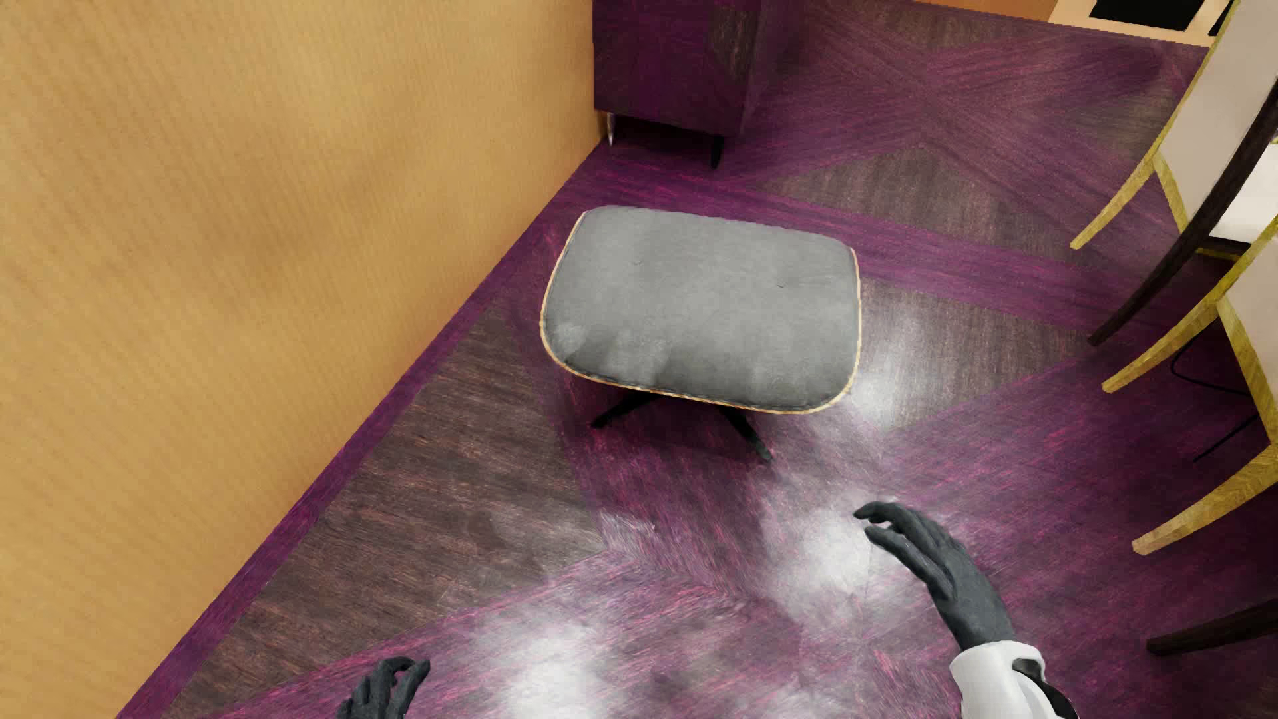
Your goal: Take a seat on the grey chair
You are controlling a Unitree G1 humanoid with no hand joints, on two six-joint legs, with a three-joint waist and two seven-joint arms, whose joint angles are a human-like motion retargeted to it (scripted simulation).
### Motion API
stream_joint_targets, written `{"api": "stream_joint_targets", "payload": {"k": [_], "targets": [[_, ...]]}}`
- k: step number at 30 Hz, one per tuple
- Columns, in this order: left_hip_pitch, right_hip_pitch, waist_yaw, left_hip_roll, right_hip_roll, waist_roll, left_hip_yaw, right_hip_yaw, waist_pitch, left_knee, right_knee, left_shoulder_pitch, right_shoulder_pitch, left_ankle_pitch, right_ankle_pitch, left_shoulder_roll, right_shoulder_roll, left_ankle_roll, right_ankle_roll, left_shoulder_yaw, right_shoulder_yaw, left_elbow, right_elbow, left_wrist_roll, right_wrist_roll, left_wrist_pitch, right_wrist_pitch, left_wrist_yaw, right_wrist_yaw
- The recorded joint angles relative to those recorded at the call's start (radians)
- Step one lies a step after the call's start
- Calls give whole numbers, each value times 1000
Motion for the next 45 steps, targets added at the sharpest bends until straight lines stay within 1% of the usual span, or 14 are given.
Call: {"api": "stream_joint_targets", "payload": {"k": [3,6,8,11,14,18,20,23,27,30,32,38,43,45], "targets": [[186,-244,-49,-36,49,18,-116,56,36,-77,-130,-58,35,-89,-71,19,29,20,-33,-28,-38,-251,34,5,54,-40,23,-209,-2],[235,-298,-97,49,54,19,-194,153,61,-13,-685,-110,56,-166,55,68,46,-94,-3,-82,-114,-386,-3,103,-19,-78,60,-362,-42],[181,-246,-58,85,-37,-35,-241,219,76,121,-1058,-110,138,-192,285,80,50,-187,-2,-219,-222,-440,-57,103,-66,-107,108,-314,-23],[110,-196,-61,181,-87,-99,-343,230,163,270,-922,-60,181,-179,161,112,14,-283,212,-153,-205,-507,-27,78,-105,-76,80,-117,54],[-66,-260,-28,203,61,-84,-363,167,247,557,-683,-94,24,-183,-63,72,-85,-32,86,-35,57,-366,228,32,-137,86,61,71,122],[-113,-237,-43,248,105,-45,-183,66,318,621,-668,-81,-93,-177,-178,120,-54,-150,-10,-57,20,-365,376,-6,-139,32,150,3,229],[-61,-326,-92,318,110,-45,-16,7,355,469,-543,-141,-166,-151,-261,254,23,-92,3,-98,-20,-403,445,50,-151,9,148,-48,62],[-316,-480,-89,326,-47,-30,-89,-83,464,613,-244,-474,-245,-331,-451,411,138,-5,70,-526,-253,-407,502,17,-125,-22,140,-27,197],[-770,-827,-21,198,-257,-70,-248,-1,634,987,287,-1316,-269,-405,-590,371,213,-56,136,-865,-292,-447,344,32,84,2,160,-68,-301],[-1011,-975,2,154,-323,-71,-305,46,715,1238,578,-1829,-276,-418,-649,373,112,-102,136,-893,-274,-481,180,46,23,15,95,-78,-274],[-1113,-1052,12,153,-348,-89,-335,98,753,1350,720,-2050,-296,-411,-670,389,40,-173,124,-902,-273,-522,70,59,28,17,118,-63,-409],[-1090,-1030,11,189,-336,-89,-363,151,756,1487,898,-1425,-334,-370,-604,442,-51,-263,106,-726,-202,-745,-171,122,-39,-15,151,-85,-460],[-881,-1066,-19,255,-288,-103,-340,236,718,1464,929,-658,-356,-381,-385,404,-29,-280,131,-309,-78,-1084,-322,224,-189,-15,247,-162,-335],[-815,-1093,-34,290,-204,-90,-330,254,697,1453,856,-463,-371,-364,-352,378,-18,-283,175,-174,-4,-1173,-409,283,-236,-53,169,-267,-191]]}}
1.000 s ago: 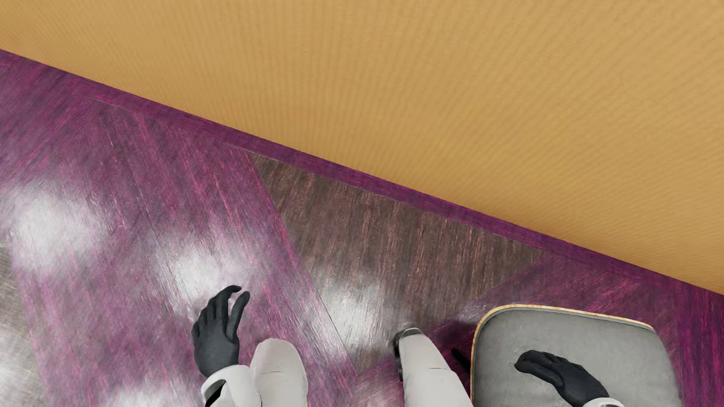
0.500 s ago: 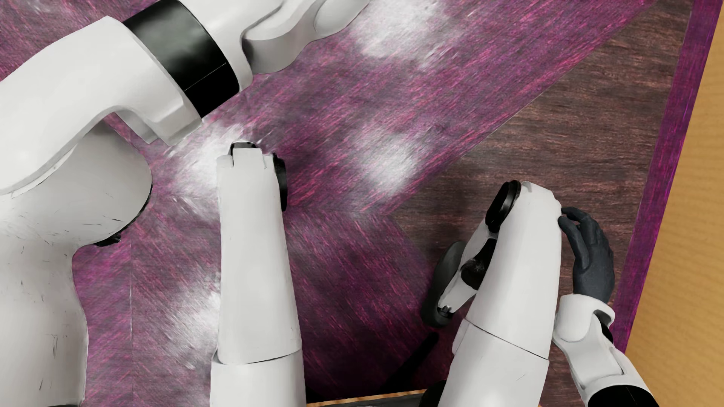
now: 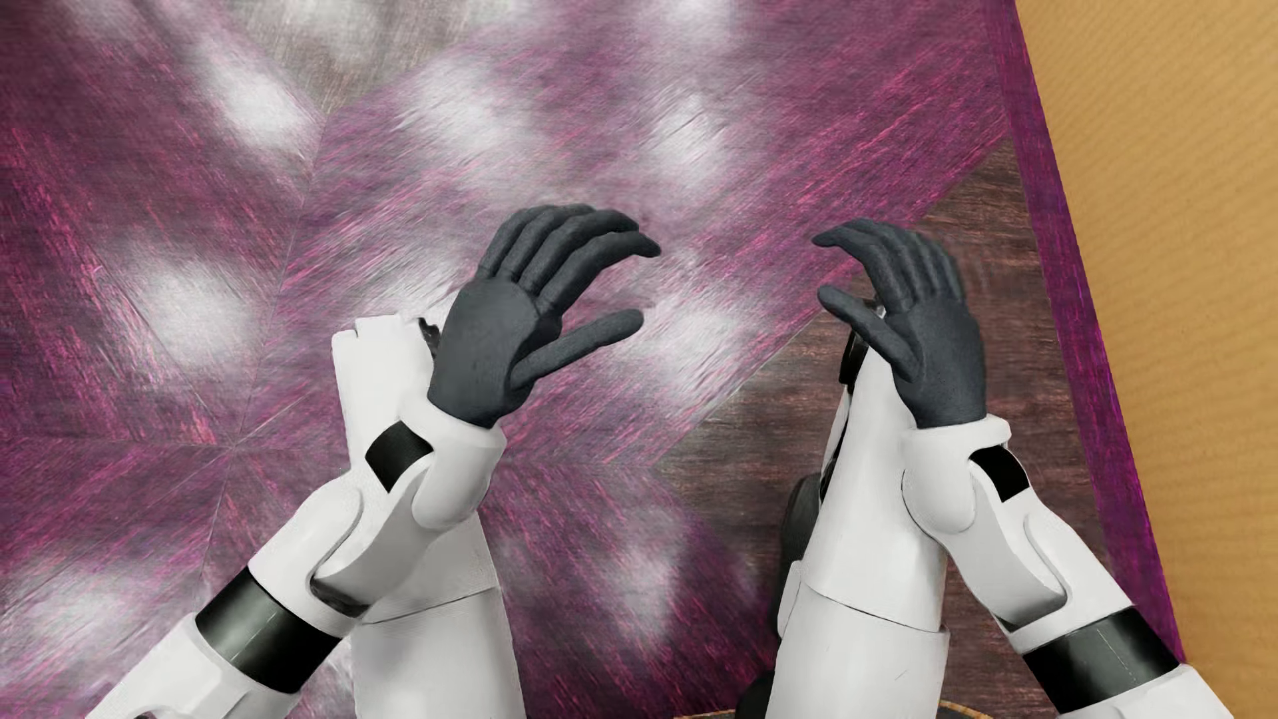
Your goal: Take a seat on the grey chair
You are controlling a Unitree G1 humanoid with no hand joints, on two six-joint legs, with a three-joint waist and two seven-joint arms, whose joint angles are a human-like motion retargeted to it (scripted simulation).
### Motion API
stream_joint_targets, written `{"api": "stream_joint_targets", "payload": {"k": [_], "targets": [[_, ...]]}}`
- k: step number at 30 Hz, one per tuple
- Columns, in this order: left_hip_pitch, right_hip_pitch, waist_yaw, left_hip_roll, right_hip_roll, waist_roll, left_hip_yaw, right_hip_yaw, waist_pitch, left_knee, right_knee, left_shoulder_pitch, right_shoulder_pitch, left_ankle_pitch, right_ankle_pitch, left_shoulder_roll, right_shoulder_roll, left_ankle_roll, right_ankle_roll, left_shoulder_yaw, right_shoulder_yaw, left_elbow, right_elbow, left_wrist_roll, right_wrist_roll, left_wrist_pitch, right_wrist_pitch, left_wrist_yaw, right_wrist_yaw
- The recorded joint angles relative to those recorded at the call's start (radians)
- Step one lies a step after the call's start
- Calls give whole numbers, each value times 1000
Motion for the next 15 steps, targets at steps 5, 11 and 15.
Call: {"api": "stream_joint_targets", "payload": {"k": [5,11,15], "targets": [[58,150,-37,49,118,31,-25,-33,-52,-10,-195,260,-112,41,85,-102,42,-76,-13,121,152,123,88,124,-57,-115,-147,-241,416],[129,197,-34,67,135,49,24,-42,-80,-61,-198,212,-174,74,76,-124,28,-50,-66,103,237,309,252,124,-23,-89,-190,-169,392],[112,194,-18,57,122,55,19,-38,-104,-55,-187,172,-150,70,63,-113,48,-38,-65,57,218,365,304,86,10,-80,-152,-133,305]]}}
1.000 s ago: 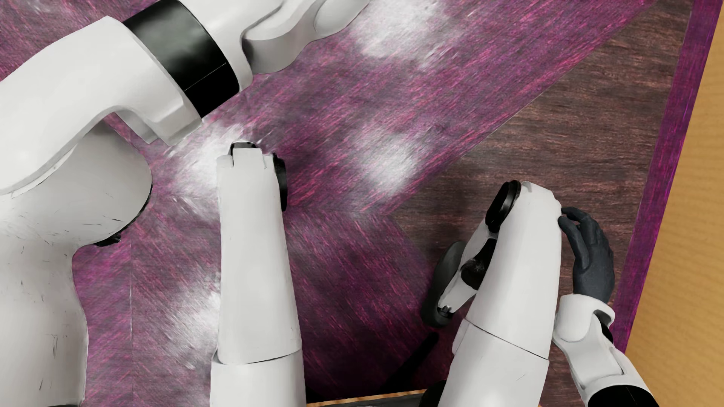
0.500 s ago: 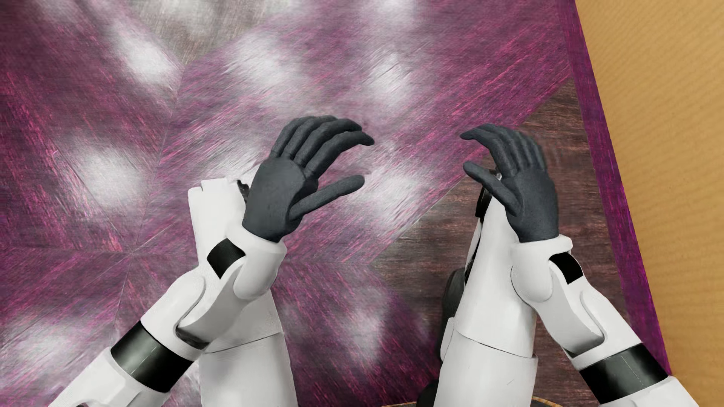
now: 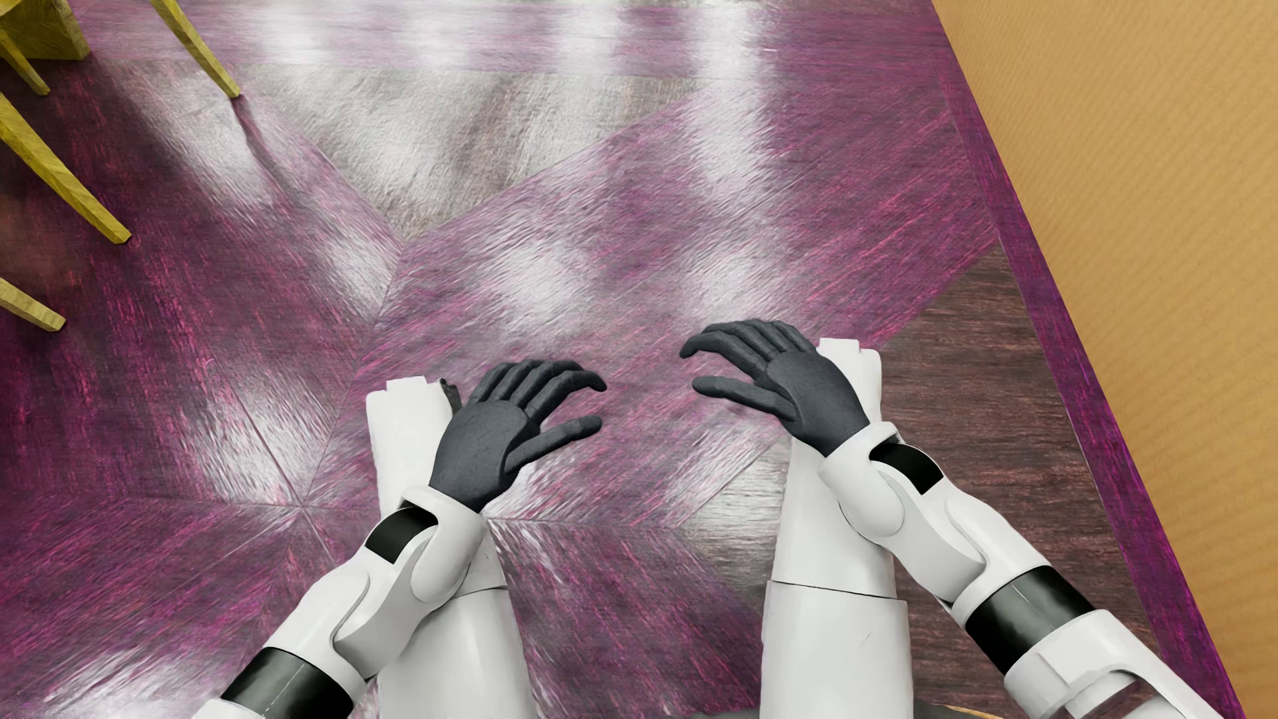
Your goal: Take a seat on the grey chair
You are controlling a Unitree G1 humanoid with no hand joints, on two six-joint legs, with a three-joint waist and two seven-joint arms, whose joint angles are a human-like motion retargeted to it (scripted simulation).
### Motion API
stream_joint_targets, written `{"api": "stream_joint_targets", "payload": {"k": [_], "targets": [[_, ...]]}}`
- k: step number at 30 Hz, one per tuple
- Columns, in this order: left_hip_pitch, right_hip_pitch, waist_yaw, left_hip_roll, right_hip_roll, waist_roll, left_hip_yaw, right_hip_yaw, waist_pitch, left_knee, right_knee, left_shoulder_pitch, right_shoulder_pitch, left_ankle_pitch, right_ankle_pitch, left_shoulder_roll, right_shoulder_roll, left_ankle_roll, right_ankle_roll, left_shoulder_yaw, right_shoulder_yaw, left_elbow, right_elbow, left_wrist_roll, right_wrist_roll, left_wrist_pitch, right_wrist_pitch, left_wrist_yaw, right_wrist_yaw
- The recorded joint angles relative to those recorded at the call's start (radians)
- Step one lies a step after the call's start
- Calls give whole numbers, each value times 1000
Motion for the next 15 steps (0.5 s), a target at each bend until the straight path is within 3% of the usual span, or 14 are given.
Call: {"api": "stream_joint_targets", "payload": {"k": [2,7,11,15], "targets": [[-6,-2,5,-9,-6,4,0,5,-2,2,6,-10,10,9,-5,-20,11,11,0,-16,-2,27,11,-7,-22,27,11,44,-20],[-28,-17,3,-15,-7,6,-15,11,-10,11,13,-13,6,1,-14,-49,24,7,4,-9,12,38,38,33,-32,33,46,51,-80],[-90,-71,6,-3,-7,6,-27,22,-29,19,14,-63,-17,4,-9,-34,24,6,21,43,-25,-1,28,45,-61,-25,15,-74,-40],[-114,-88,13,1,-11,7,-34,16,-25,30,20,-74,-7,-11,-30,-36,16,-2,31,56,-43,-26,5,48,-59,-33,8,-93,-42]]}}
